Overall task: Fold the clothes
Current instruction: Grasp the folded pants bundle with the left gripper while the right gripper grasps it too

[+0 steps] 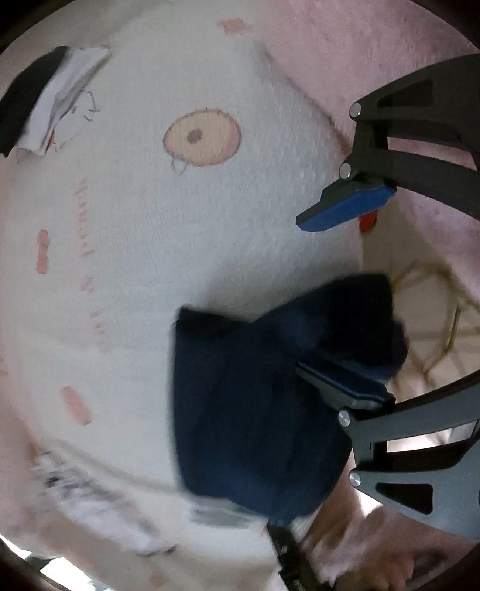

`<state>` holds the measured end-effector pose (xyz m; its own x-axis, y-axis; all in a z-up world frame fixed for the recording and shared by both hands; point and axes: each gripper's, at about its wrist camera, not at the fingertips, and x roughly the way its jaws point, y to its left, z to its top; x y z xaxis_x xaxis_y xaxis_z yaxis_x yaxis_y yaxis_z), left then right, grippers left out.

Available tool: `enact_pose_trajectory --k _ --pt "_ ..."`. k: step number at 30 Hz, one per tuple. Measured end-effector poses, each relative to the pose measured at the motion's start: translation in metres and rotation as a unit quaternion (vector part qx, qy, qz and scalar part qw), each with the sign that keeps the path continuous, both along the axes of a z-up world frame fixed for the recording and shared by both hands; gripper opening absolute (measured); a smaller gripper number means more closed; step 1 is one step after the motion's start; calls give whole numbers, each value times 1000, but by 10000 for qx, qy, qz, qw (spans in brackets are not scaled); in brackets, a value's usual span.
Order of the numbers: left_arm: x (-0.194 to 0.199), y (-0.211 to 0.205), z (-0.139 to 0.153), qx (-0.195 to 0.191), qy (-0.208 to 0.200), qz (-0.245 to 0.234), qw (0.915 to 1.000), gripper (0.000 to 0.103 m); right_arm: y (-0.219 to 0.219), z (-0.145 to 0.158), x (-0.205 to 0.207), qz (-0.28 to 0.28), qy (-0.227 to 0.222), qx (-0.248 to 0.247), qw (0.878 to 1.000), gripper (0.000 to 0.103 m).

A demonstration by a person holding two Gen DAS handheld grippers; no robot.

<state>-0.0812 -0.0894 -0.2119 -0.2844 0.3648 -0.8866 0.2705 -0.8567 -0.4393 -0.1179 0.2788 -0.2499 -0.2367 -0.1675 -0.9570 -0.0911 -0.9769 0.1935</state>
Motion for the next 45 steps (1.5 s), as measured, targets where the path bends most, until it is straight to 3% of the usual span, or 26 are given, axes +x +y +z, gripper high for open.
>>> enact_pose_trajectory --k 3,5,9,14,16,19,20,21,23,27,30,35,37,40,42,45 --pt "-3 -9 15 523 504 113 9973 59 17 6 -3 -277 259 -870 9955 73" --pt "-7 -4 15 605 573 44 9965 59 19 3 -7 -324 205 -906 9951 73" --pt "-25 18 6 328 639 -445 9964 59 10 -10 -8 -206 -102 -644 9977 73" --pt "-50 40 -13 -177 386 -769 9961 59 1 -17 -29 -37 43 -390 9992 73" --pt "-49 45 -20 -508 217 -879 9946 59 -9 -18 -32 -7 70 -330 9994 77" --pt "-50 50 -20 -610 242 -955 9933 56 -23 -18 -36 234 80 -409 9989 87" --pt "-49 52 -20 -563 269 -1013 9929 51 -25 -18 -36 320 93 -478 9983 85" --pt "-49 55 -20 -517 295 -1076 9924 48 -27 -18 -37 407 104 -555 9976 75" --pt "-48 60 -19 -423 347 -1201 9912 48 -31 -16 -37 610 83 -925 9938 64" --pt "-50 49 -24 -16 265 -1027 9944 47 -29 -18 -37 534 51 -1100 9925 57" --pt "-53 42 -31 114 167 -932 9954 44 -28 -9 -15 508 93 -1209 9913 48" --pt "-54 63 -30 -201 213 -1055 9940 48 -24 3 -5 812 198 -619 9946 51" --pt "-53 66 -30 -201 234 -1137 9930 57 -24 2 -3 753 214 -486 9957 59" --pt "-54 75 -31 -299 281 -1350 9900 66 -26 2 1 789 294 -270 9961 61" --pt "-56 84 -31 -431 329 -1391 9888 66 -31 4 3 894 368 -191 9951 51" --pt "-49 84 -27 -713 460 -1391 9866 55 -40 7 5 1074 452 -134 9931 41"
